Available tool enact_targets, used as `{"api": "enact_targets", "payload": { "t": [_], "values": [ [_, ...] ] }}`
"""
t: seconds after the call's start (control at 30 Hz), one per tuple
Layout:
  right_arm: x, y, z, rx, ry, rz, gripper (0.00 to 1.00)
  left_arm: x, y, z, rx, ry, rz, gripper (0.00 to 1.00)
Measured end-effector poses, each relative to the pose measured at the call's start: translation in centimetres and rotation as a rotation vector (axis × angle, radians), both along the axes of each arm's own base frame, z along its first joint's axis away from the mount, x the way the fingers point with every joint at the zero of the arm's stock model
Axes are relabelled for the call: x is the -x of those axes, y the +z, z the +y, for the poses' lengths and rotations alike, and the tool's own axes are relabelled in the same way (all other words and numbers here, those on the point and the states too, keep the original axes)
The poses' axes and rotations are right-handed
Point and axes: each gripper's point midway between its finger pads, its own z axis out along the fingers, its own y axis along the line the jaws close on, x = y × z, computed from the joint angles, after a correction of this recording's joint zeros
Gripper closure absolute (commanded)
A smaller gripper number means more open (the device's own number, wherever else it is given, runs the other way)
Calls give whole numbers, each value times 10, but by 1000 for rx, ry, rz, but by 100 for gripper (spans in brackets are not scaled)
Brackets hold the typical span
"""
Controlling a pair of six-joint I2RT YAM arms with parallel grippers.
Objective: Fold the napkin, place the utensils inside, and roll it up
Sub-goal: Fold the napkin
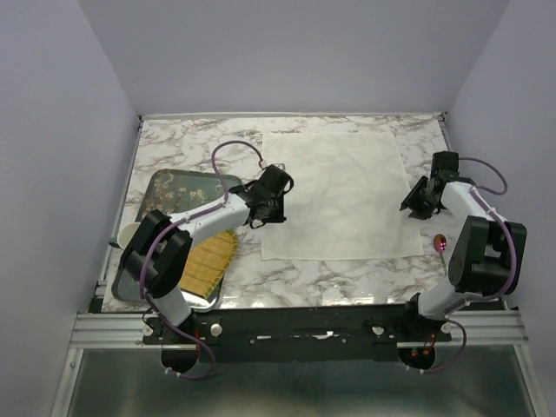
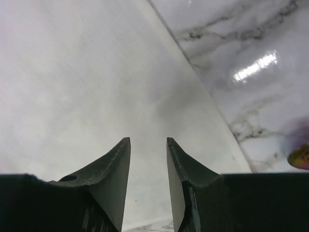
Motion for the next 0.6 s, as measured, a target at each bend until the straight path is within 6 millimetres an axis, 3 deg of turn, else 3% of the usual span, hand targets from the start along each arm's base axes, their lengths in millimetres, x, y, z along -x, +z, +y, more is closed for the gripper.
{"api": "enact_targets", "payload": {
  "t": [0.1,0.17,0.3,0.6],
  "values": [
    [-26,2,0,-22,15,-28,57,-17,11,-18,37,-12,-25,75],
    [-32,-4,0,-32,15,-18,57,-26,0,-24,42,-13,-5,75],
    [-28,-15,0,-34,0,15,57,-20,-41,-16,12,1,94,75],
    [0,-34,-15,51,-67,100,57,-19,-38,2,2,26,89,70]
  ]
}}
